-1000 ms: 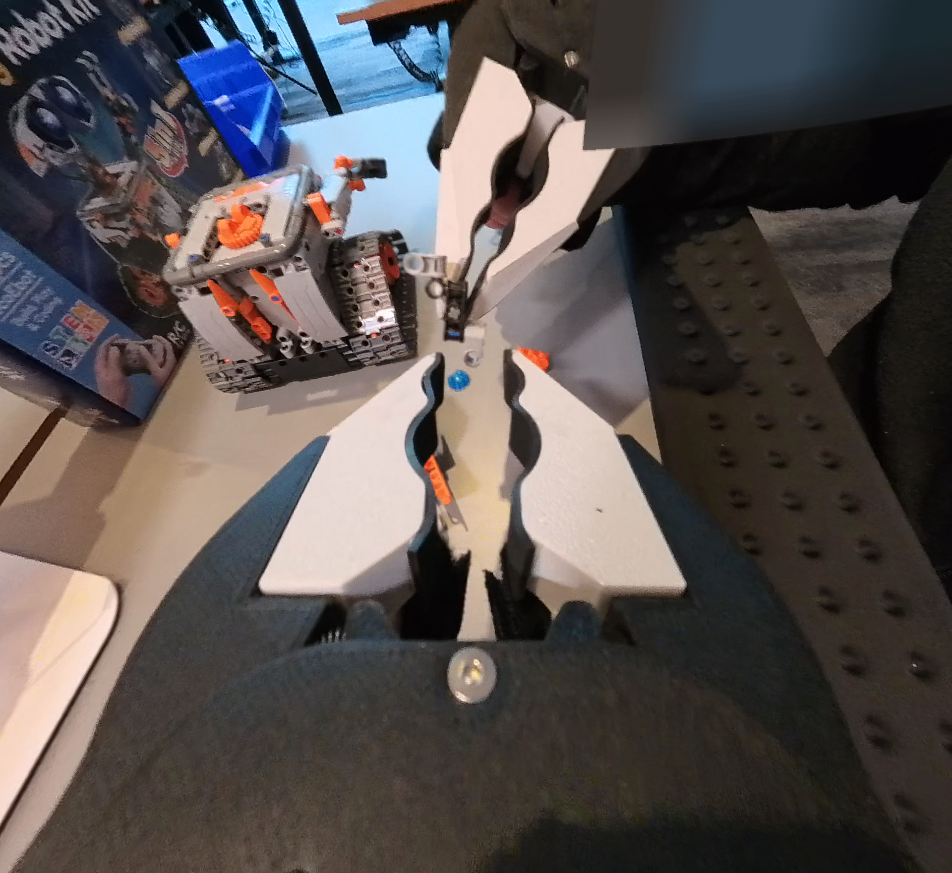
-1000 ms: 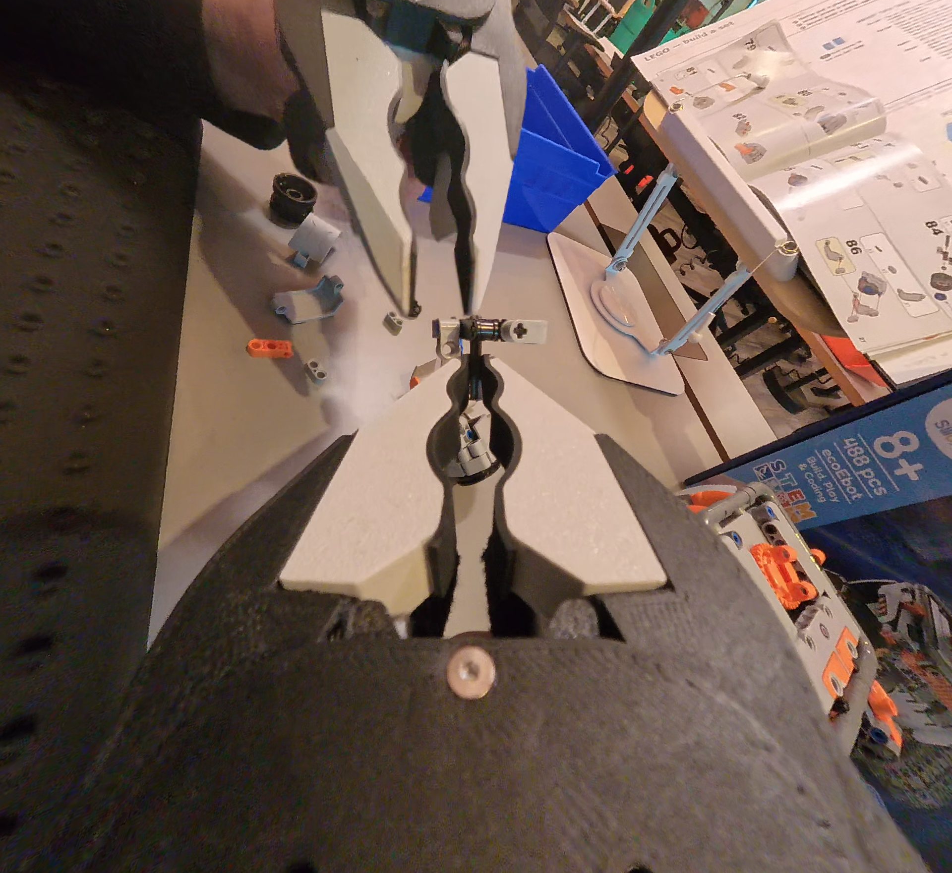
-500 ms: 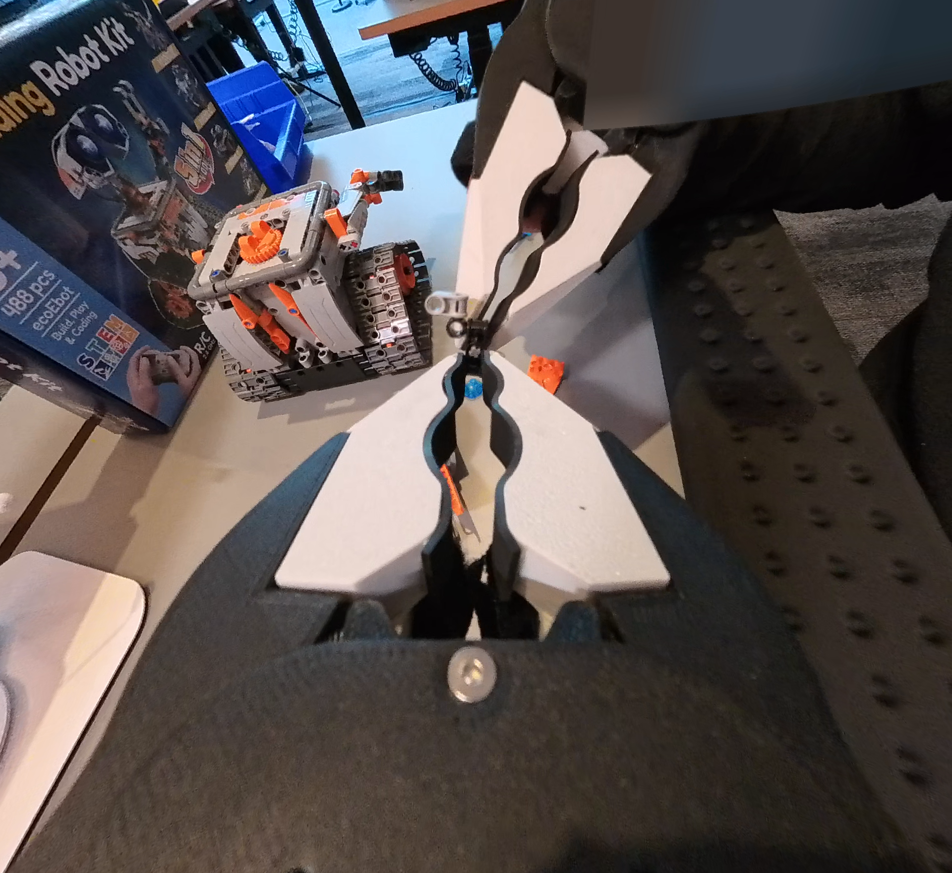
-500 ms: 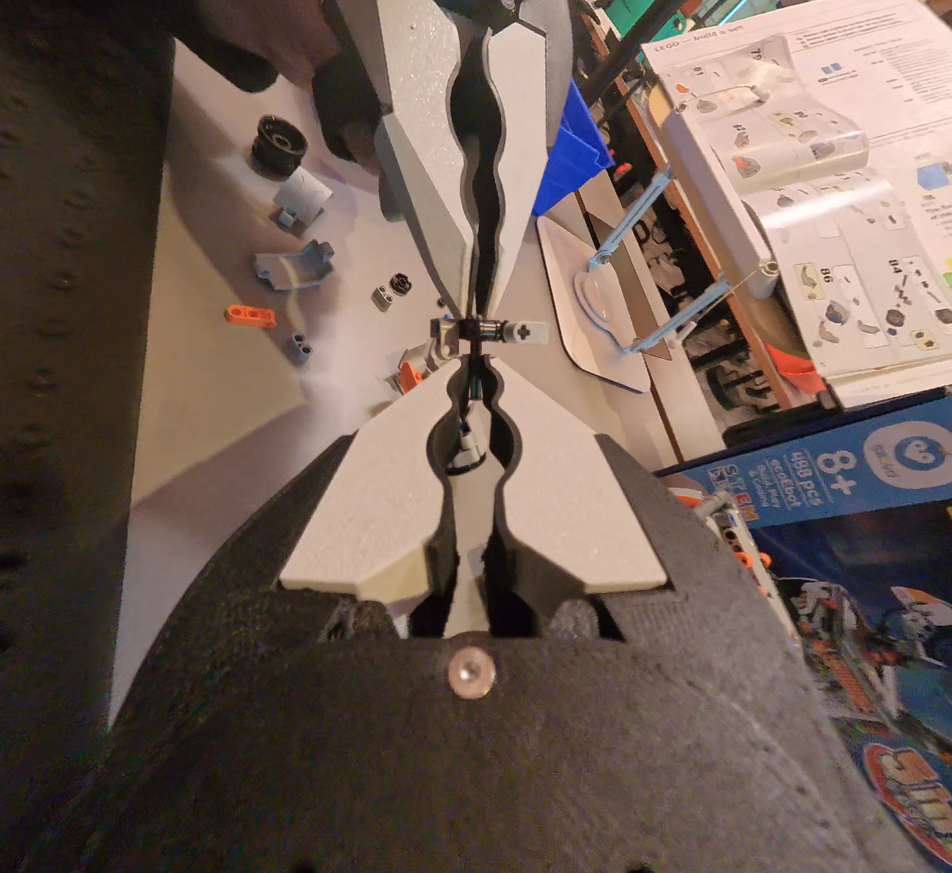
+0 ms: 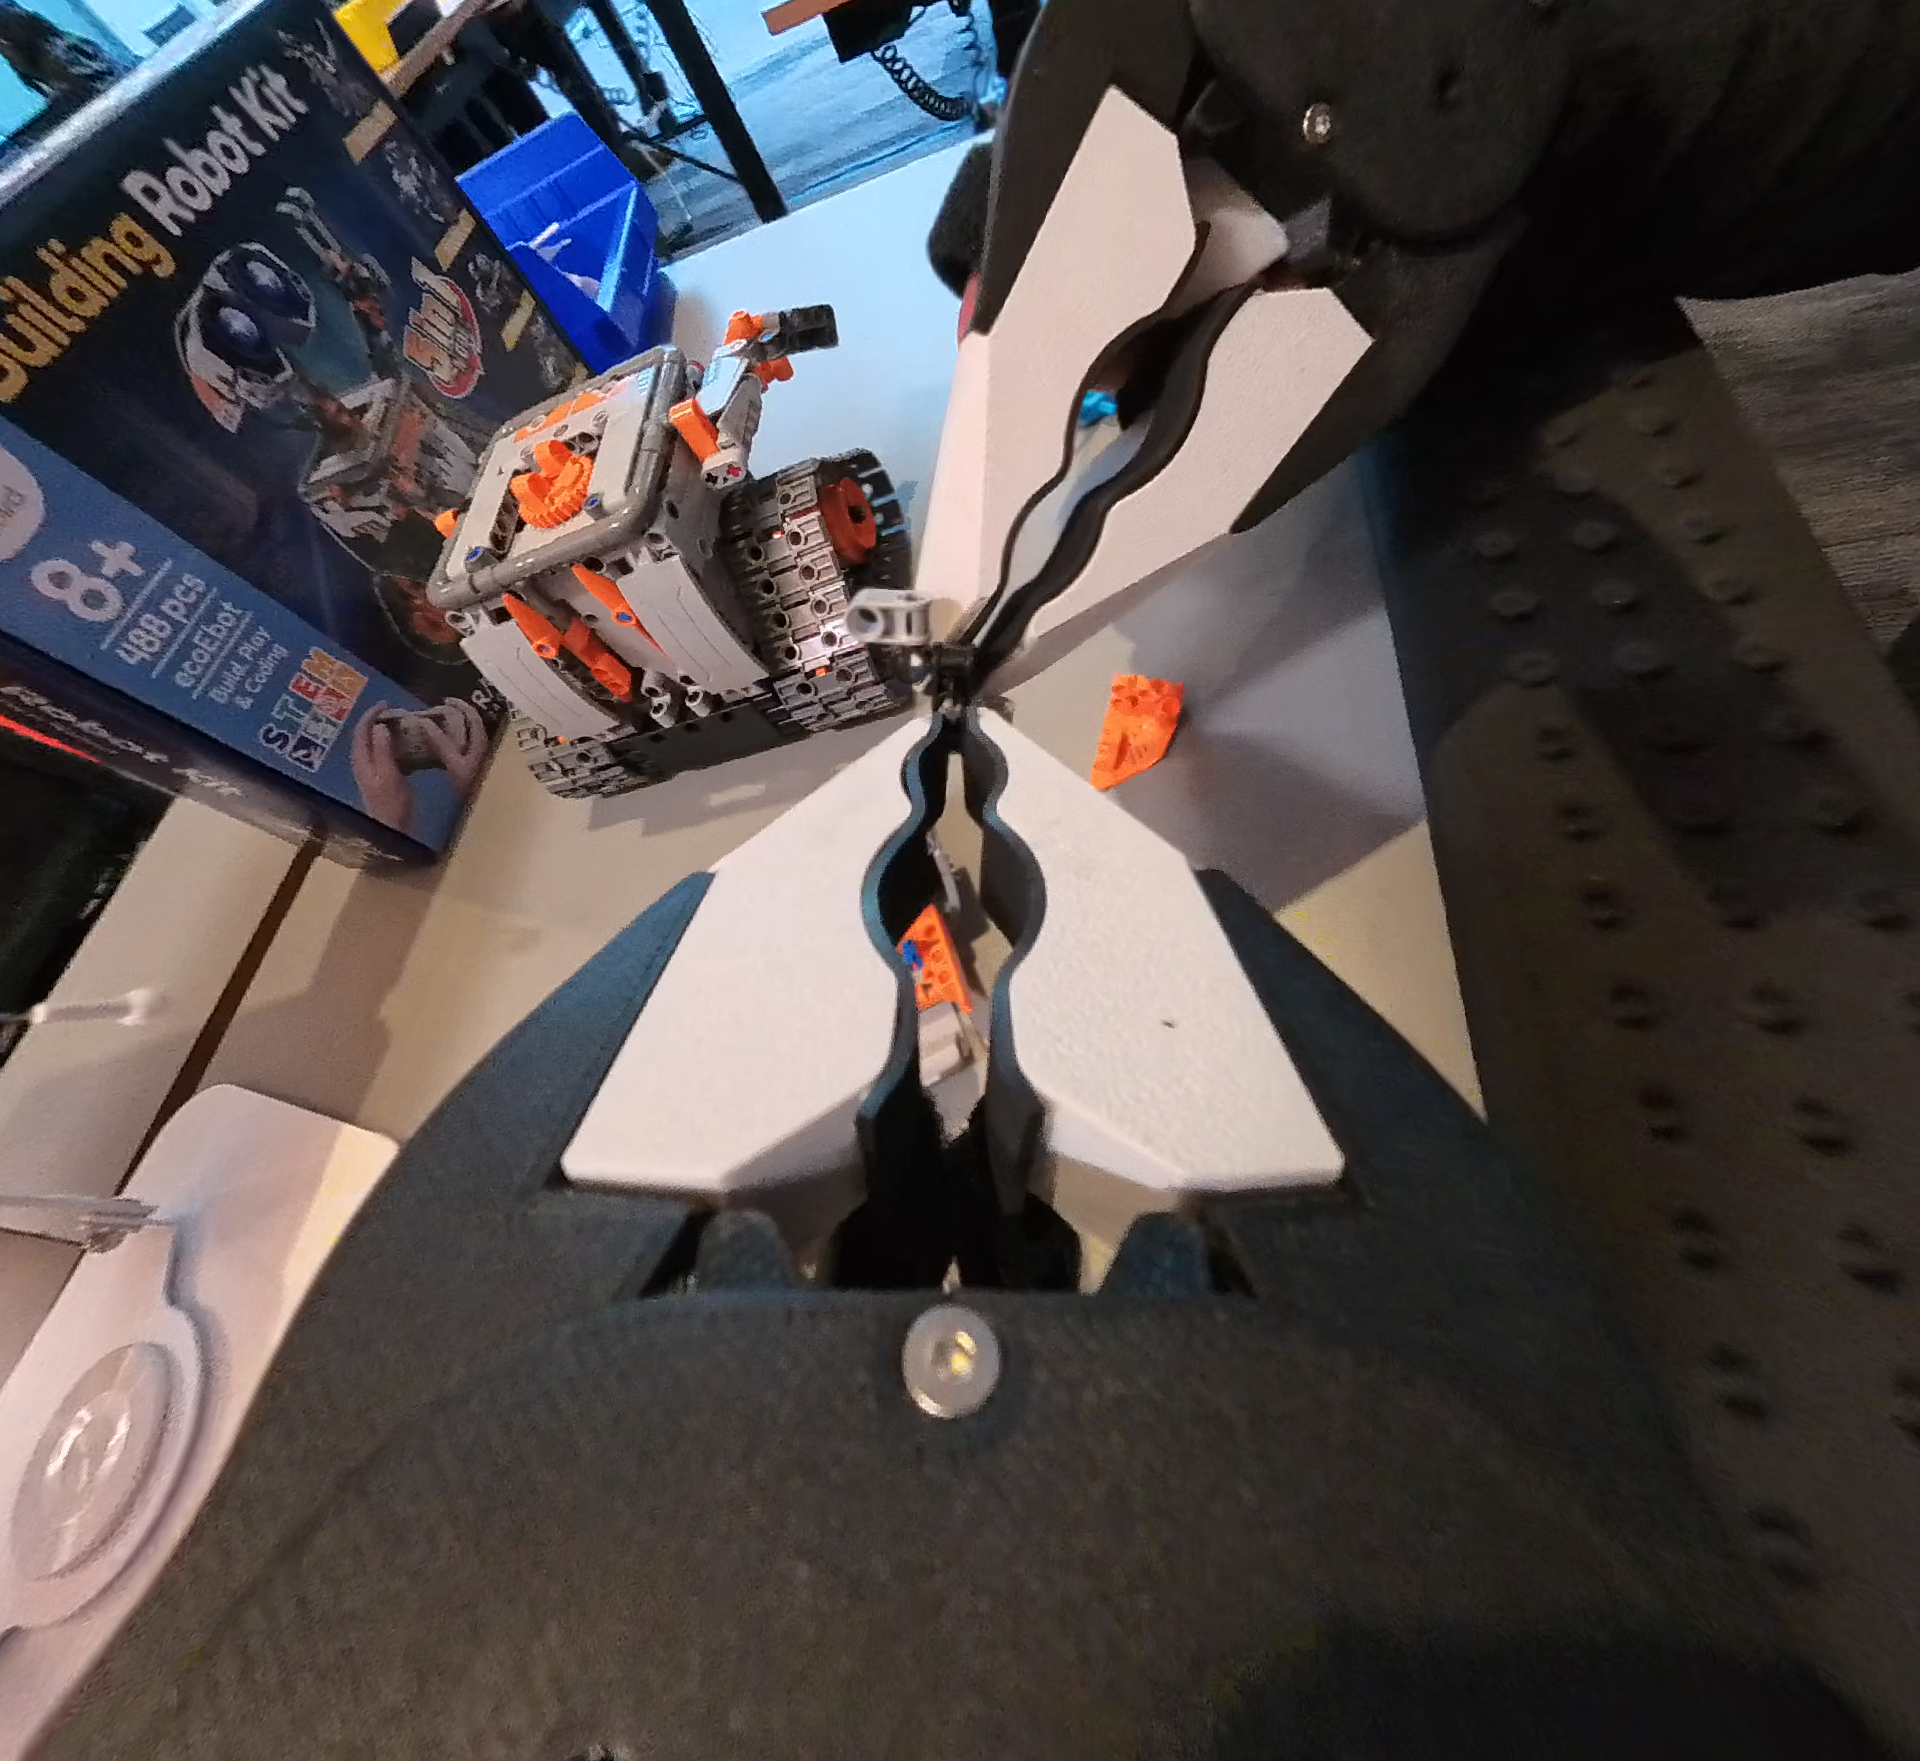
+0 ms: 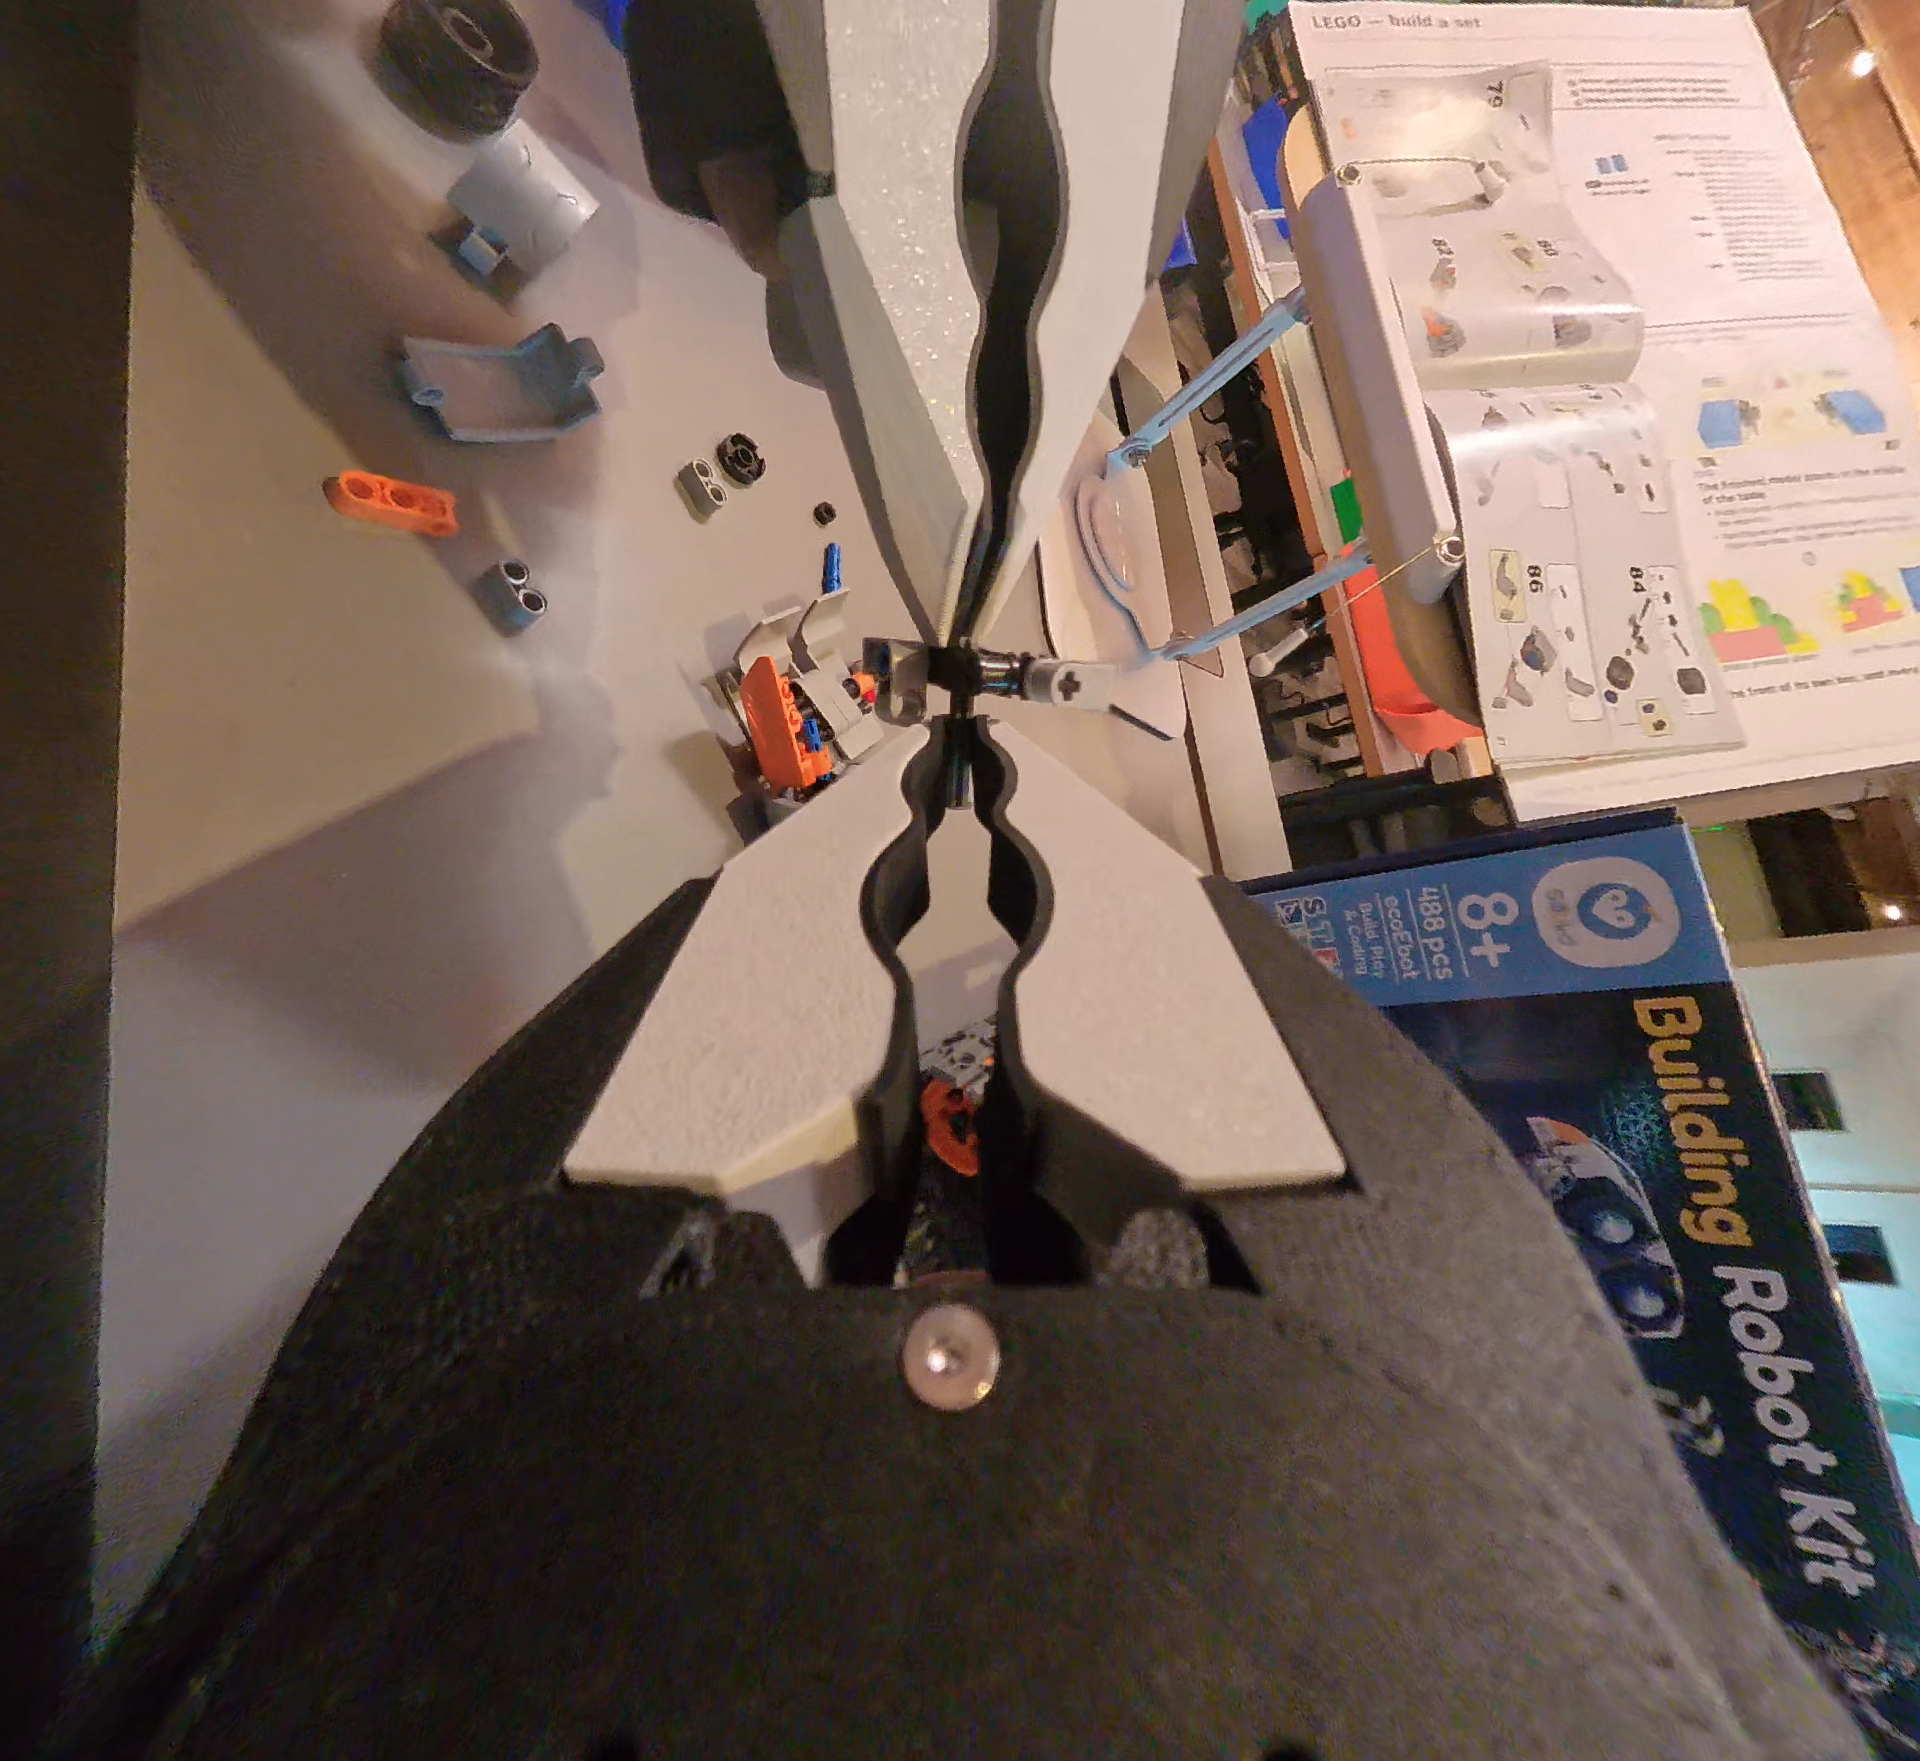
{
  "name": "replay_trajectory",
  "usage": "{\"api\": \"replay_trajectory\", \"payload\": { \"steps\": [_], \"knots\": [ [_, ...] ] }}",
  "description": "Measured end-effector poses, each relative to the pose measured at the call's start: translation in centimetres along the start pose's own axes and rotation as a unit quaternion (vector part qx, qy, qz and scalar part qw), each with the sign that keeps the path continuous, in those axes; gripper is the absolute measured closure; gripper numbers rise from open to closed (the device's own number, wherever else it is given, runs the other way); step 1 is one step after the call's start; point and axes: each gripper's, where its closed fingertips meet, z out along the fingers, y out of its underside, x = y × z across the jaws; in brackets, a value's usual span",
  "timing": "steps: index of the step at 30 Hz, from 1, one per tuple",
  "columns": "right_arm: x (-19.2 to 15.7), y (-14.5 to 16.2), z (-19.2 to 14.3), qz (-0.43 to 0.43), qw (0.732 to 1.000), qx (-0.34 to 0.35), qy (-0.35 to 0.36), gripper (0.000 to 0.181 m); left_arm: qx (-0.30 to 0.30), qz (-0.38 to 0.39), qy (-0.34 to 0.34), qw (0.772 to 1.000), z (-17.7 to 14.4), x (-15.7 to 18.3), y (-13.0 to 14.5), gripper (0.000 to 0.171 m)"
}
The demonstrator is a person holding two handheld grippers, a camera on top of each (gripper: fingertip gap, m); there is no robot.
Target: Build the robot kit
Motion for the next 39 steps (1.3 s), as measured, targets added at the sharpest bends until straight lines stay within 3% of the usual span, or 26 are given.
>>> {"api": "replay_trajectory", "payload": {
  "steps": [12, 32, 34, 39],
  "knots": [
    [-0.46, 0.27, 0.21, -0.018, 1.0, -0.012, -0.004, 0.18, -0.017, 0.032, -0.015, 0.999, 0.18, 0.26, 0.68, 0.171],
    [-0.8, 0.38, 0.37, -0.016, 1.0, -0.017, -0.014, 0.18, 0.0, 0.024, -0.016, 1.0, 0.29, 0.42, 0.73, 0.168],
    [-0.52, 0.39, 0.33, -0.01, 1.0, -0.017, -0.01, 0.18, 0.005, 0.023, -0.009, 1.0, 0.31, 0.62, 0.63, 0.156],
    [-0.58, 0.41, 0.34, -0.026, 0.999, -0.023, -0.005, 0.18, 0.005, 0.021, -0.011, 1.0, 0.39, 0.56, 0.64, 0.159]
  ]
}}
